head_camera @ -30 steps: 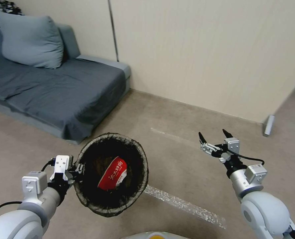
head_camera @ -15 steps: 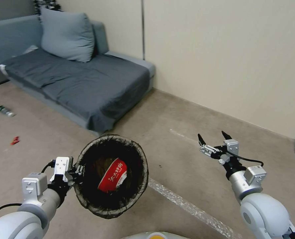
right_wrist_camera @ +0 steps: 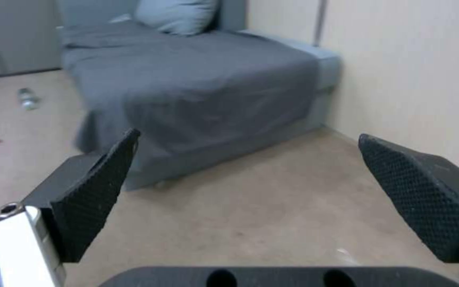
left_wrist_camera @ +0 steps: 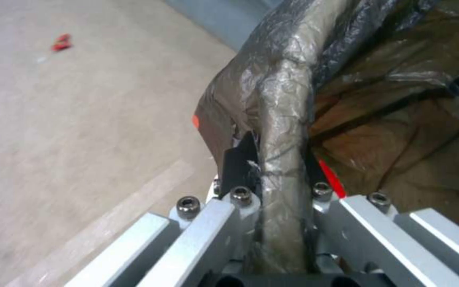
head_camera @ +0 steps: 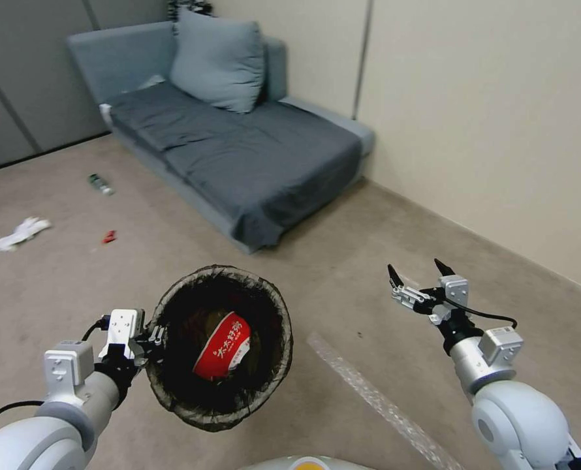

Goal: Pick up the trash bin, then pick up the garbage from the floor and place it into the trash bin.

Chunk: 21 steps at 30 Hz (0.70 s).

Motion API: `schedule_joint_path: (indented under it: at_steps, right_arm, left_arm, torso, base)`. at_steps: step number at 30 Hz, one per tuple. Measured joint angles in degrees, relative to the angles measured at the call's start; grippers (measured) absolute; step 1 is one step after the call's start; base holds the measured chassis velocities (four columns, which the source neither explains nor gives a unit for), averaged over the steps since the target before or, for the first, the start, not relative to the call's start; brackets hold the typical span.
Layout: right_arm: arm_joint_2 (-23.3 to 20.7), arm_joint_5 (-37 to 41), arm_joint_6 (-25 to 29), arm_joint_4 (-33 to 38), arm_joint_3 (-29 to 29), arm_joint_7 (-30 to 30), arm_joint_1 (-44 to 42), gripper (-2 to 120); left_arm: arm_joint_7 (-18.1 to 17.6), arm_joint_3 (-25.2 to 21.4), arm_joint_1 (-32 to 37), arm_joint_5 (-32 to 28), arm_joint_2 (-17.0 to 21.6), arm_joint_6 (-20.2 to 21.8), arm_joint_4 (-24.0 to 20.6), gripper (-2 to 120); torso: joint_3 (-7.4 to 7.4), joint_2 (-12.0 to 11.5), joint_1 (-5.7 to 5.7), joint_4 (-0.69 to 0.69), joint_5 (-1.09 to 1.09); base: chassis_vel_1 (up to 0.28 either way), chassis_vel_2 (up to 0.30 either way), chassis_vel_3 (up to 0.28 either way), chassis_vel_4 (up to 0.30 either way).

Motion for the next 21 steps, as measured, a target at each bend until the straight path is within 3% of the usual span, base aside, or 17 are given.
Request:
schedule_joint_path:
  at_steps: [21]
  right_arm:
    - [0.01, 0.19, -0.36, -0.98, -0.44, 0.17, 0.64, 100]
  left_arm:
    - [0.23, 0.14, -1.02, -0.05, 0.11, 0.00, 0.00, 1]
  torso:
    - [0.00, 0.00, 0.00, 0.00, 0.00]
  base:
    - [0.127, 0.130, 0.127, 0.122]
